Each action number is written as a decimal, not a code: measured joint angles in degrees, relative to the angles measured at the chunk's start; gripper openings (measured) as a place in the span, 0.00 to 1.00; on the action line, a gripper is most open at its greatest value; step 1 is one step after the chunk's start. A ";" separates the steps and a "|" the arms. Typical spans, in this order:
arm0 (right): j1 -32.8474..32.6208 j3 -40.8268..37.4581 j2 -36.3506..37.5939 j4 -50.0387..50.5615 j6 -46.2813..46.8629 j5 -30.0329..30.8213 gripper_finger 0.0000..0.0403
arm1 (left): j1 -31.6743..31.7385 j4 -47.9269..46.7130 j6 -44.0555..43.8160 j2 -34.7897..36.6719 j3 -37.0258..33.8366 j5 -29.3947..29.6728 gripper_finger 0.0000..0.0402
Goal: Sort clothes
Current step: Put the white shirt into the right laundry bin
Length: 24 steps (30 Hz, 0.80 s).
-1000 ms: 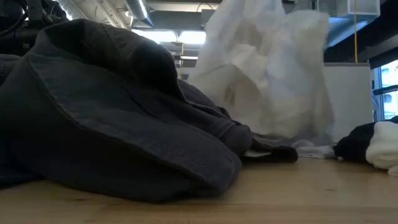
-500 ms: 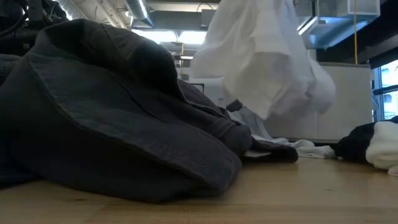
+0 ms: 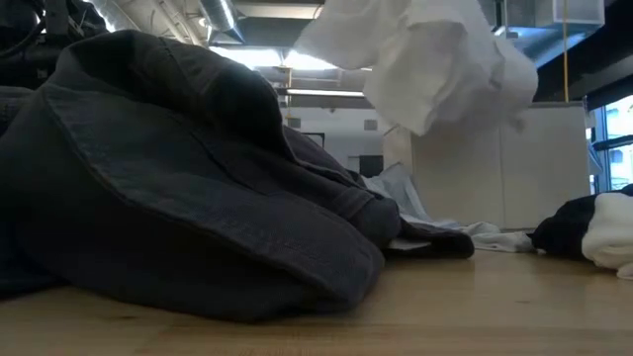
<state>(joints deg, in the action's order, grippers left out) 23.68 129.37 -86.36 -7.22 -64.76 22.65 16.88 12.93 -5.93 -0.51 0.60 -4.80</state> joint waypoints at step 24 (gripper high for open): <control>16.10 5.55 -4.46 24.78 8.63 14.13 0.01 | 0.00 -0.77 0.30 -0.02 0.02 1.10 0.01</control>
<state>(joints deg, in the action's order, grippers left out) 39.78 134.91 -90.82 17.56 -56.13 36.79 16.88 12.16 -5.63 -0.54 0.62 -3.70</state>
